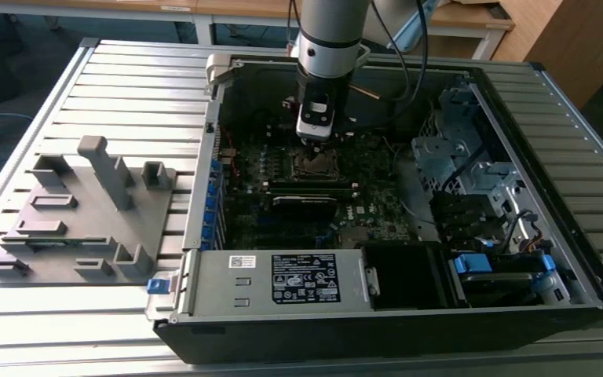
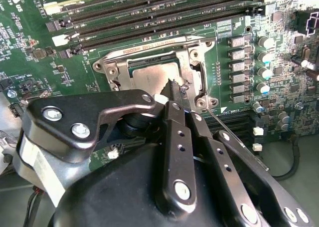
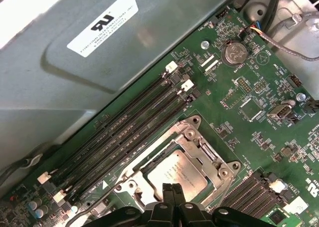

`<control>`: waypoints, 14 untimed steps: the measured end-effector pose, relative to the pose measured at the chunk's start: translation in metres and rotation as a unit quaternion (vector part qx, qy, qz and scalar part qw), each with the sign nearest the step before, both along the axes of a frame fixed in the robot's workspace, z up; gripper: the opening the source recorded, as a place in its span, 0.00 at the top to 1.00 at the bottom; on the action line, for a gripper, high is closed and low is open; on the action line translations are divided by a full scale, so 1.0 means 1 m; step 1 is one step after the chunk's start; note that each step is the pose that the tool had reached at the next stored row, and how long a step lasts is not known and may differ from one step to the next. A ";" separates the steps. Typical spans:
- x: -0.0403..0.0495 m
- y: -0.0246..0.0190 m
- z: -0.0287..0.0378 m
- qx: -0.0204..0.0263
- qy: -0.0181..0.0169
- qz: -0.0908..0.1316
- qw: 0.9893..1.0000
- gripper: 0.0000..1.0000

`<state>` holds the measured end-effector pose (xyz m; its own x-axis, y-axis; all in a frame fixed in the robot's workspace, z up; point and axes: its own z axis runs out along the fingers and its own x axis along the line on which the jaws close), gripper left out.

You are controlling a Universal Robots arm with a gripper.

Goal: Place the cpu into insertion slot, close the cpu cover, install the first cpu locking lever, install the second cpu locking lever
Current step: 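Close the cpu cover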

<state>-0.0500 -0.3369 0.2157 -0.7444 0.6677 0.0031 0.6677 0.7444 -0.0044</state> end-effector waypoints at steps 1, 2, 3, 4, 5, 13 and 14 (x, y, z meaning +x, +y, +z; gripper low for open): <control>0.0000 0.0000 0.0000 0.000 0.000 0.002 1.000 0.90; 0.0000 0.0000 0.0000 0.000 0.000 0.004 1.000 0.90; 0.0000 0.0000 0.0000 0.000 0.000 0.007 1.000 0.90; 0.0000 0.0000 -0.0001 0.000 0.000 0.010 1.000 0.90; 0.0000 0.0000 -0.0001 0.000 0.000 0.013 1.000 0.90; 0.0000 0.0000 0.0000 0.001 0.000 0.030 1.000 0.90; 0.0000 0.0000 0.0000 0.001 0.000 0.031 1.000 0.90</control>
<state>-0.0500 -0.3369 0.2156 -0.7844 0.6203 0.0044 0.6203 0.7844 -0.0027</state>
